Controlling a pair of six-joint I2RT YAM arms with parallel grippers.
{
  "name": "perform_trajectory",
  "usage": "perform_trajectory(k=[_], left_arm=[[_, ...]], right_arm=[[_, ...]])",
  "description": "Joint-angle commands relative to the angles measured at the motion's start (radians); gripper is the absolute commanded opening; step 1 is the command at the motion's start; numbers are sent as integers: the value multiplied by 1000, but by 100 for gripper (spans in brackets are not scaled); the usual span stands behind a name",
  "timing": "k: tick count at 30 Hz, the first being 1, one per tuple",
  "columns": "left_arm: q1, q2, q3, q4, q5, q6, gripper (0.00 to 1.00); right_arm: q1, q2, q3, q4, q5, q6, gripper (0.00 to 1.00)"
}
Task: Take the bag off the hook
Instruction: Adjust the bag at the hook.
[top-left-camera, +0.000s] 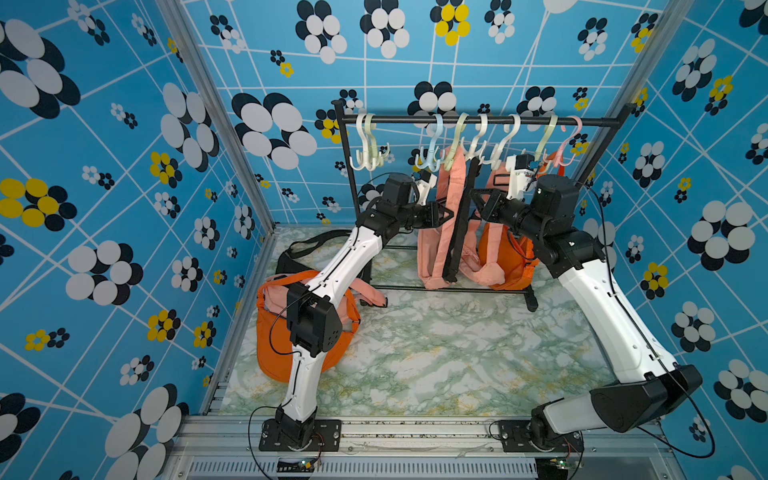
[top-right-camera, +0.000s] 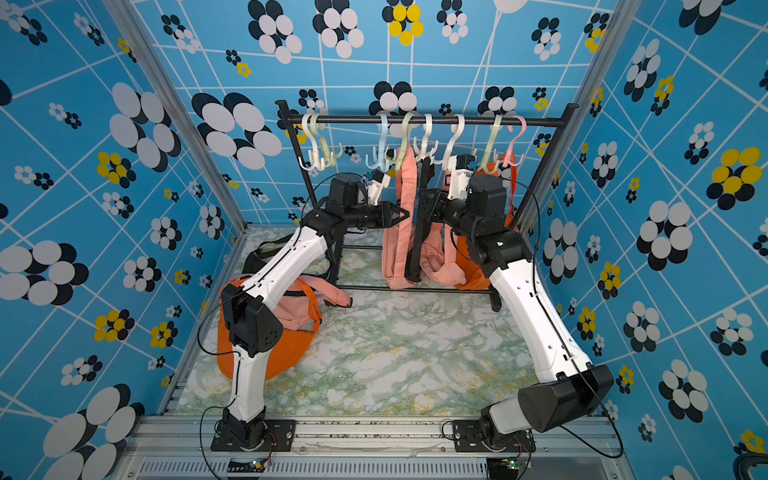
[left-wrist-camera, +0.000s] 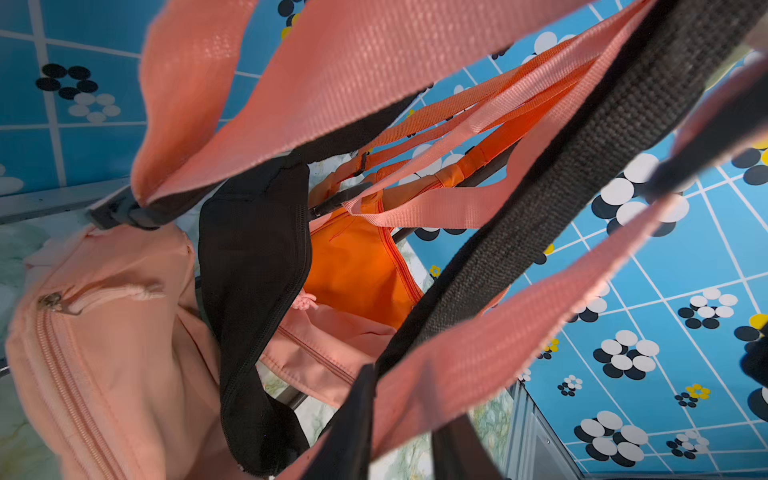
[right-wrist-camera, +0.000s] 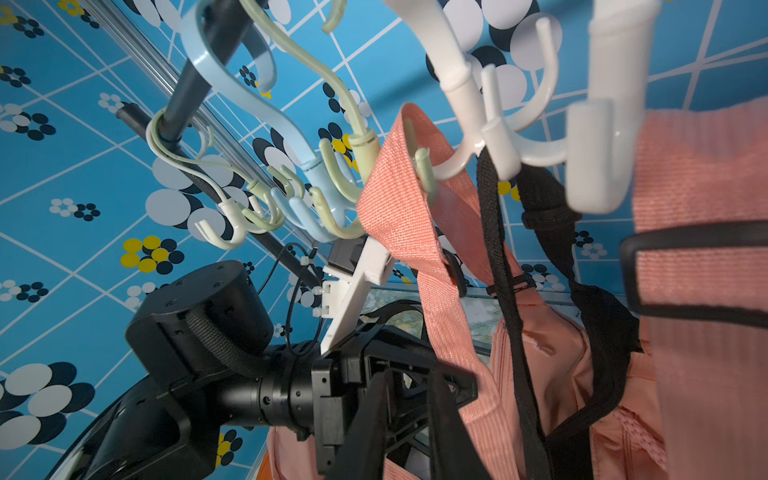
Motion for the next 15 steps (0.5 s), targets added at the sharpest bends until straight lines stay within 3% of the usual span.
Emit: perform_trajectory(k=[1,7,15], left_arm=[[2,-24,41,-35,10,11,0],[46,-145,-48,-36,15,12,0],[147,-419,-322,47,-20,-9,0]], right_arm=[[-6,-22,-13,-17,21,-21,21],[-6,10,8,-18,13,-16,21],[-4,88,70,-9,-65,22,23]])
